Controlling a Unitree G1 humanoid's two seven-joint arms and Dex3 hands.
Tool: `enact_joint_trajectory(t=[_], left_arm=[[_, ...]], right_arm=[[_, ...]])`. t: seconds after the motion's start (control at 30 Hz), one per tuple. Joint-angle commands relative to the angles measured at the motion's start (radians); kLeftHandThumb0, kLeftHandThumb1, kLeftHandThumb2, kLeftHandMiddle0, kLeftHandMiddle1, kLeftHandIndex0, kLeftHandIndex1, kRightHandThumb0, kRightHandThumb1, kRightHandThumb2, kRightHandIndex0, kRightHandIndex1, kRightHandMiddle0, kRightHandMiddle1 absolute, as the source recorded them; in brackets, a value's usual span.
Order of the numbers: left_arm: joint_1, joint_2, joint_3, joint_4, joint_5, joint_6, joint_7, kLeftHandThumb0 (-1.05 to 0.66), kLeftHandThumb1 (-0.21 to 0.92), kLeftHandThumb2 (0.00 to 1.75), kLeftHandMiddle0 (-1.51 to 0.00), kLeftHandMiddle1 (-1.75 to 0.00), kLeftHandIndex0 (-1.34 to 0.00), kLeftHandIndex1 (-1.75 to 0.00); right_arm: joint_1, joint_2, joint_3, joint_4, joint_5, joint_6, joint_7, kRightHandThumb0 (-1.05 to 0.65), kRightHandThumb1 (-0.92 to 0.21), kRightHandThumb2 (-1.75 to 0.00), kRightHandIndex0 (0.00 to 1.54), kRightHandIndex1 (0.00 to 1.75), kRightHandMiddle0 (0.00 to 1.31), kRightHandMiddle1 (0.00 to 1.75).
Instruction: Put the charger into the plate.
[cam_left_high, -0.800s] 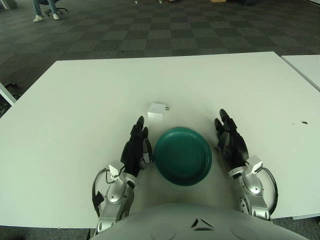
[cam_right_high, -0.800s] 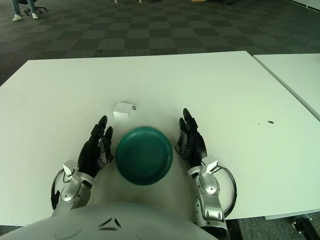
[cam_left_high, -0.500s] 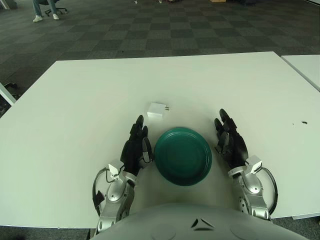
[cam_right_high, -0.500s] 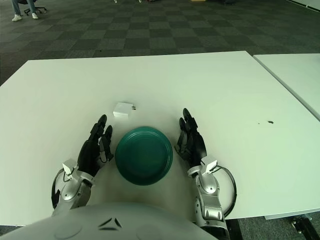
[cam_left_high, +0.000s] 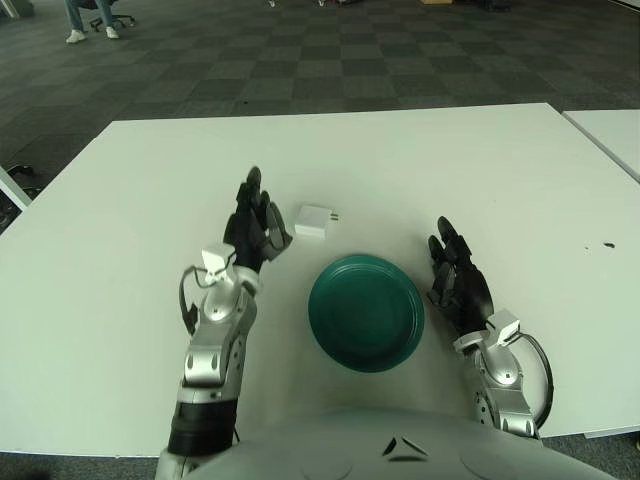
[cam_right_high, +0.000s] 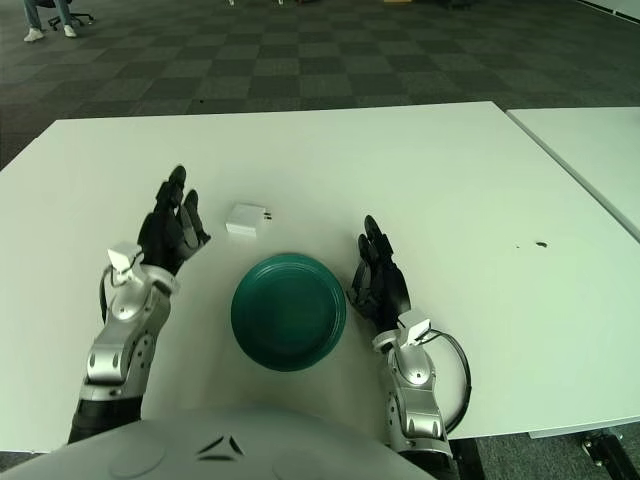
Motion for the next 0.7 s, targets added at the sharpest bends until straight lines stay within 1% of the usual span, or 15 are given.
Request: enact_joint_trajectory(t=[0.0, 0.03, 0.07, 0.13, 0.2, 0.23, 0.27, 0.33, 0.37, 0.43, 0.47, 0.53, 0.57, 0.67], left_arm=[[-0.142, 0.101, 0.000, 0.015, 0.127, 0.033, 0.010, -0.96, 0.92, 0.97, -0.16, -0.01, 0.00, -0.47], [-0.184, 0.138, -0.004, 0.041, 0.169, 0.027, 0.002, -0.97, 0.92, 0.94, -0.16, -0.01, 0.00, -0.51], [-0.229, 0.201, -0.025, 0.039, 0.218, 0.059, -0.040, -0.97, 0.92, 0.93, -0.17, -0.01, 0.00, -0.52], [-0.284, 0.287, -0.058, 0.032, 0.273, 0.117, -0.117, -0.97, 0.92, 0.82, -0.16, -0.01, 0.00, -0.58], [-0.323, 0.347, -0.085, 0.039, 0.311, 0.151, -0.177, -0.96, 0.92, 0.69, -0.16, -0.01, 0.00, -0.61], [-0.336, 0.365, -0.094, 0.044, 0.324, 0.160, -0.197, -0.95, 0.92, 0.64, -0.16, 0.00, 0.00, -0.62], [-0.358, 0.405, -0.130, 0.069, 0.361, 0.156, -0.237, -0.95, 0.92, 0.62, -0.16, 0.00, 0.00, -0.63], [-0.394, 0.467, -0.188, 0.114, 0.424, 0.138, -0.297, -0.95, 0.92, 0.53, -0.14, -0.01, 0.00, -0.62], [-0.408, 0.488, -0.209, 0.132, 0.449, 0.128, -0.317, -0.95, 0.92, 0.50, -0.14, 0.00, 0.00, -0.60], [-0.434, 0.509, -0.249, 0.181, 0.496, 0.093, -0.333, -0.95, 0.92, 0.45, -0.13, 0.00, 0.00, -0.56], [-0.457, 0.519, -0.285, 0.223, 0.531, 0.062, -0.339, -0.96, 0.92, 0.44, -0.13, 0.00, 0.00, -0.54], [-0.488, 0.528, -0.330, 0.284, 0.578, 0.016, -0.348, -0.97, 0.92, 0.38, -0.12, 0.00, 0.00, -0.44], [-0.498, 0.529, -0.343, 0.306, 0.593, 0.001, -0.351, -0.98, 0.92, 0.35, -0.11, 0.00, 0.00, -0.39], [-0.542, 0.498, -0.396, 0.403, 0.637, -0.053, -0.342, -1.00, 0.92, 0.31, -0.10, 0.00, 0.00, -0.33]], right_arm=[[0.019, 0.006, 0.002, 0.064, 0.003, 0.039, 0.001, -1.05, -0.92, -0.93, 0.01, 0.00, 0.01, 0.00], [0.016, 0.007, 0.003, 0.068, 0.006, 0.037, 0.003, -1.05, -0.92, -0.93, 0.01, 0.00, 0.01, 0.01], [0.015, 0.008, 0.002, 0.069, 0.012, 0.038, 0.006, -1.05, -0.92, -0.93, 0.01, 0.00, 0.01, 0.01], [0.013, 0.010, 0.001, 0.071, 0.020, 0.040, 0.010, -1.05, -0.92, -0.93, 0.01, 0.00, 0.02, 0.01], [0.012, 0.012, 0.000, 0.072, 0.028, 0.042, 0.012, -1.05, -0.92, -0.93, 0.01, 0.00, 0.02, 0.01], [0.011, 0.014, 0.000, 0.074, 0.030, 0.043, 0.013, -1.05, -0.92, -0.93, 0.01, 0.00, 0.02, 0.01], [0.010, 0.016, -0.002, 0.075, 0.035, 0.046, 0.013, -1.05, -0.92, -0.93, 0.01, 0.00, 0.02, 0.01], [0.004, 0.020, -0.004, 0.081, 0.044, 0.051, 0.013, -1.05, -0.92, -0.92, 0.01, 0.00, 0.02, 0.01], [0.001, 0.022, -0.005, 0.084, 0.047, 0.053, 0.013, -1.05, -0.92, -0.92, 0.01, 0.00, 0.02, 0.02], [-0.006, 0.028, -0.006, 0.094, 0.055, 0.057, 0.013, -1.05, -0.92, -0.92, 0.01, 0.00, 0.03, 0.02], [-0.009, 0.033, -0.008, 0.103, 0.055, 0.054, 0.008, -1.05, -0.92, -0.92, 0.01, 0.00, 0.03, 0.02], [-0.016, 0.041, -0.010, 0.120, 0.051, 0.047, -0.001, -1.05, -0.92, -0.91, 0.02, 0.01, 0.04, 0.03], [-0.019, 0.044, -0.010, 0.128, 0.049, 0.044, -0.003, -1.05, -0.92, -0.91, 0.03, 0.01, 0.04, 0.03], [-0.022, 0.052, -0.009, 0.156, 0.018, 0.024, -0.028, -1.05, -0.92, -0.91, 0.03, 0.01, 0.05, 0.04]])
